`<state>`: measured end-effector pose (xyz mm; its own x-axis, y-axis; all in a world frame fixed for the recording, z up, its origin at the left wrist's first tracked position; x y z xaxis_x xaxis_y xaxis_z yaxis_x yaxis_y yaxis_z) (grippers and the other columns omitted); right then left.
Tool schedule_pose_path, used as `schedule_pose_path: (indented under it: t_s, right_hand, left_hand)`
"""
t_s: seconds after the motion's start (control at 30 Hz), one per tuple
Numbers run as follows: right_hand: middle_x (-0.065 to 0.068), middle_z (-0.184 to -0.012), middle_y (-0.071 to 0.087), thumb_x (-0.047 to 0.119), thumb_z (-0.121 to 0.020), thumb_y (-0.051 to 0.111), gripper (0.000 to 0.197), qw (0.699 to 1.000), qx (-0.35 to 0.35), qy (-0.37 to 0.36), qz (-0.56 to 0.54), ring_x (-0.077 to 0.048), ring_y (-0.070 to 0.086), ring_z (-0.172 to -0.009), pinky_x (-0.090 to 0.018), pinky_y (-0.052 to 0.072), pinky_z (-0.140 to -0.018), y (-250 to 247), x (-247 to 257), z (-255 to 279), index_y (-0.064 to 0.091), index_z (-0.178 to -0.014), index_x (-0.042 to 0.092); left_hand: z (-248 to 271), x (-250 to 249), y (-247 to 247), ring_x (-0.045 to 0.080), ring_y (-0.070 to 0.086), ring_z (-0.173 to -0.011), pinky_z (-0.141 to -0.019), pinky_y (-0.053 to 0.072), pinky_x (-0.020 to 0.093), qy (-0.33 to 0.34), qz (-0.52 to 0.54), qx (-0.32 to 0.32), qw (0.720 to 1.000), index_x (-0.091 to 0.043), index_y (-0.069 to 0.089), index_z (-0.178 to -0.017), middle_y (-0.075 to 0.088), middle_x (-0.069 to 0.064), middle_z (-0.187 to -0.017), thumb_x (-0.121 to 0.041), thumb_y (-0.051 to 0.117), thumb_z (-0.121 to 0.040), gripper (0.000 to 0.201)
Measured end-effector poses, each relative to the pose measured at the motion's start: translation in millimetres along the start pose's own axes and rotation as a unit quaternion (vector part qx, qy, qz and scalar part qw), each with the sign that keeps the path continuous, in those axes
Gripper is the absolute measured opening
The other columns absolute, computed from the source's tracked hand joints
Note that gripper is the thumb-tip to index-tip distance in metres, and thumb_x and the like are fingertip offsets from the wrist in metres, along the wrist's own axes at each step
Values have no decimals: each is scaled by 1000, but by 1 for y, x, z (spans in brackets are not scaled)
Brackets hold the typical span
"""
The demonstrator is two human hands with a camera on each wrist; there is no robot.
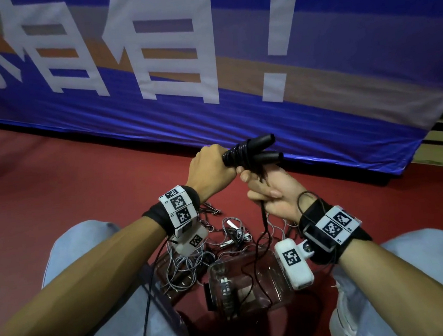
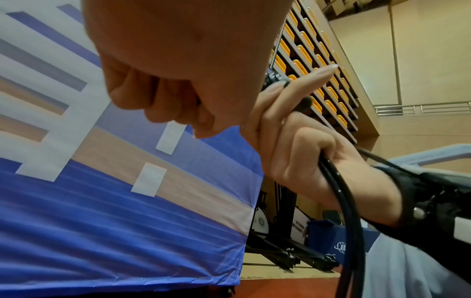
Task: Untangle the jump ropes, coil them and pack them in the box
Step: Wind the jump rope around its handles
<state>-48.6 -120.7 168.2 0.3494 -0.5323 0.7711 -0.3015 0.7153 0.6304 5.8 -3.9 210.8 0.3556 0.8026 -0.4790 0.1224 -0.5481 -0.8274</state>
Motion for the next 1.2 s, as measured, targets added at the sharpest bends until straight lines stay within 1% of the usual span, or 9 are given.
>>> schedule_pose_path:
  t_s: [0.13, 0.33, 0.5, 0.6, 0.73, 0.87, 0.97, 1.1, 1.2]
  right_hand:
    - [-9, -62, 59, 29, -111, 29, 43, 994, -110, 4, 17, -4, 22, -27, -17, 21, -33, -16, -10, -11, 55, -88, 2]
    - [-3, -56, 46, 16, -106, 27, 34, 964, -243, 99, -43, -4, 23, -28, -17, 16, -29, -47, -40, -14, 46, -78, 11]
    - [-3, -60, 47, 4, -101, 36, 26, 925, -284, 142, 210, -4, 26, -29, -14, 16, -33, -57, -35, 0, 49, -80, 12]
    - [-1, -59, 57, 8, -103, 45, 28, 843, -273, 113, 450, -4, 37, -28, -15, 25, -33, -59, -19, 7, 63, -82, 7]
    - [2, -68, 68, 32, -97, 69, 34, 679, -227, 46, 697, -10, 60, -51, -22, 45, -50, -58, -5, 6, 74, -72, 10]
    - [2, -70, 67, 47, -71, 90, 47, 596, -179, -2, 783, -16, 58, -58, -24, 40, -49, -46, 5, 5, 62, -67, 9]
    - [-1, -68, 62, 62, -58, 90, 64, 542, -133, -32, 829, -18, 49, -57, -29, 36, -48, -36, 6, 3, 54, -72, 11]
    - [-1, -78, 65, 78, -54, 81, 76, 527, -100, -31, 844, -22, 61, -69, -36, 54, -61, -33, 1, 1, 62, -88, 12]
    - [3, -67, 63, 80, -52, 81, 79, 573, -94, 24, 814, -15, 57, -56, -32, 50, -53, -46, -1, -1, 67, -81, 8]
  left_hand:
    - [-1, 8, 20, 29, 61, -68, -63, 46, 33, -47, -50, 45, 997, -18, 52, -65, 58, -3, -66, -44, 66, -81, 33]
    - [-2, 20, 44, 26, 62, -72, -66, 48, 33, -75, -237, 100, 963, -16, 59, -88, 62, 2, -80, -32, 60, -88, 16]
    - [1, 19, 65, 23, 63, -74, -67, 49, 31, -61, -291, 168, 940, -18, 54, -85, 58, -3, -75, -33, 62, -89, 17]
    - [1, 24, 69, 20, 64, -72, -69, 53, 32, -61, -289, 217, 931, -17, 59, -89, 61, -4, -76, -31, 61, -90, 14]
    - [5, 32, 73, 21, 62, -75, -72, 55, 33, -31, -306, 278, 910, -18, 64, -96, 61, -3, -79, -29, 61, -89, 14]
    - [14, 28, 82, 19, 61, -73, -66, 50, 31, 54, -358, 320, 876, -15, 67, -102, 58, -5, -75, -30, 62, -89, 20]
    - [16, 20, 81, 19, 56, -72, -67, 48, 31, 152, -395, 315, 849, -14, 65, -100, 63, -2, -83, -31, 61, -91, 19]
    - [15, 9, 68, 21, 61, -73, -66, 47, 31, 247, -454, 266, 814, -14, 65, -100, 69, 1, -91, -27, 56, -94, 17]
    - [16, 0, 64, 23, 67, -78, -64, 45, 31, 291, -478, 243, 792, -13, 65, -98, 70, 2, -91, -23, 52, -97, 16]
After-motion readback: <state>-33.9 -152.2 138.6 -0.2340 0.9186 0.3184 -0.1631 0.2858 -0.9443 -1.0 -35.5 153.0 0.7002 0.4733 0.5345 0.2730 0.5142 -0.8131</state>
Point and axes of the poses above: each hand's wrist, its own z-axis away from the middle knuckle, its own y-axis out of the palm, x = y × z, the point moved 7 cm from there along -z, towards the middle knuckle
